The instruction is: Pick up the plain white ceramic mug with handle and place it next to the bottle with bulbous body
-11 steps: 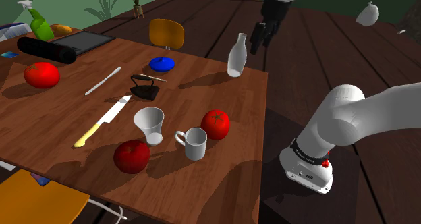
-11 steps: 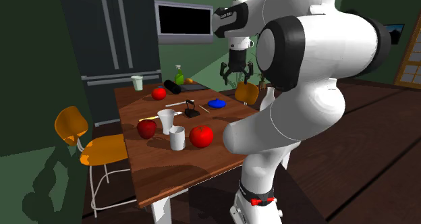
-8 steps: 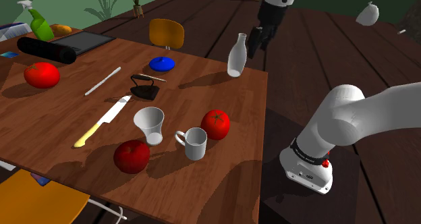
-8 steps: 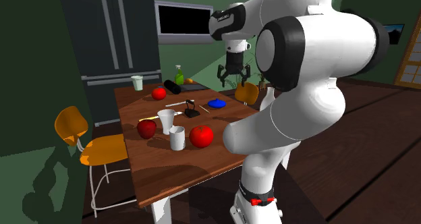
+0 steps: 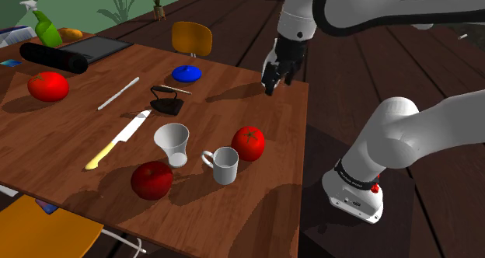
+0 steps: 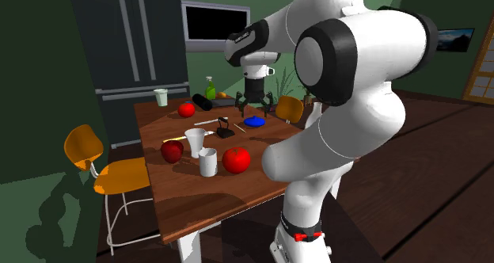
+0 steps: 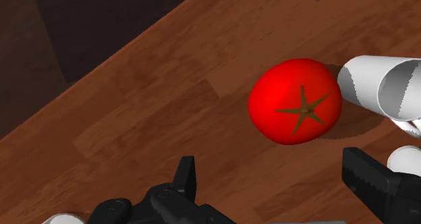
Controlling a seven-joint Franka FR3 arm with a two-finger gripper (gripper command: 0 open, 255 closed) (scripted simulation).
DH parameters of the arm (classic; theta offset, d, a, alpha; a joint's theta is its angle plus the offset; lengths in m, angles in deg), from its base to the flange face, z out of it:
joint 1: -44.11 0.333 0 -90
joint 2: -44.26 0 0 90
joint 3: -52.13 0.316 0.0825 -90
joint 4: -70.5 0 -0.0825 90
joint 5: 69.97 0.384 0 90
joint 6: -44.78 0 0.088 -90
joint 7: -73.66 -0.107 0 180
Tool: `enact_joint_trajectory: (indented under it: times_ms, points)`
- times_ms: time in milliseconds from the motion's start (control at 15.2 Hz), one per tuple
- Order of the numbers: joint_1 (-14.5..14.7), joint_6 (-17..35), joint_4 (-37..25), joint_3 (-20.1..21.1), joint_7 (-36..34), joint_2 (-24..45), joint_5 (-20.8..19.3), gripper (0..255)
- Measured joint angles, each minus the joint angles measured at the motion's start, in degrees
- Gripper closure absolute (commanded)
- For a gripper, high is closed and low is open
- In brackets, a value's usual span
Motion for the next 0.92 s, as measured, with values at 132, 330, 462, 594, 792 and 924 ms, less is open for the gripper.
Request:
enact_joint_trajectory:
  times_ms: [132,330,462,594,792,924]
  points:
    - [0.58,2.28,1.08,2.41,-3.17,1.62,1.66,0]
    - [1.14,6.18,1.75,5.93,-7.7,5.41,3.85,0]
    - [1.8,8.52,1.84,8.72,-11.29,7.93,5.46,0]
    - [1.99,11.35,1.67,11.22,-14.46,11.19,6.58,0]
    - [1.77,15.54,0.44,14.76,-19.12,17.03,7.39,0]
    - [1.75,18.14,-0.56,17.33,-22.71,20.82,7.67,0]
